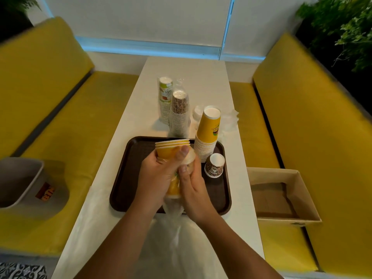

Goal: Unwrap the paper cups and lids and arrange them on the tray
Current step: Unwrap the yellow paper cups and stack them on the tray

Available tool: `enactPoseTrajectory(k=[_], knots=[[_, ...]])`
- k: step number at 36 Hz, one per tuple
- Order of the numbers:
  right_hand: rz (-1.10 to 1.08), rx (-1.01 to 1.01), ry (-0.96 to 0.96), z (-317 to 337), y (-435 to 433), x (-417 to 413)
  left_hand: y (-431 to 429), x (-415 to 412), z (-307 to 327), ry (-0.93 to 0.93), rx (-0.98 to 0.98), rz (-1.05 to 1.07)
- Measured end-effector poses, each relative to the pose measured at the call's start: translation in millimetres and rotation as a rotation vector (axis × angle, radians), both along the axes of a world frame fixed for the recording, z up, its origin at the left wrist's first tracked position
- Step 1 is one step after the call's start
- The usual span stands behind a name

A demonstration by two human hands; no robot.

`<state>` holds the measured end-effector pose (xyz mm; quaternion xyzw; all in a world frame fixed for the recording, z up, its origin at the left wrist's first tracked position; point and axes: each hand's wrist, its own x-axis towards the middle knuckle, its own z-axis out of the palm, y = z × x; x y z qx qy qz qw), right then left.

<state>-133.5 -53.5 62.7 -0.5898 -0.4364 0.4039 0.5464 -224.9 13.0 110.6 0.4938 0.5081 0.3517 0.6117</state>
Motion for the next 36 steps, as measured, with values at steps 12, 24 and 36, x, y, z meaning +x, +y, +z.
enactPoseTrajectory(k=[12, 24, 36], knots=[[-0.153, 0.122, -0.219, 18, 12, 37, 3, -15, 8, 0.099, 0.076, -0.183], [0.158, 0.296, -0.54, 64, 27, 80, 2, -15, 4, 0.211, 0.162, -0.303], [0.199, 0.193, -0.128, 74, 36, 103, 9, -26, 0, 0.231, 0.193, -0.328]])
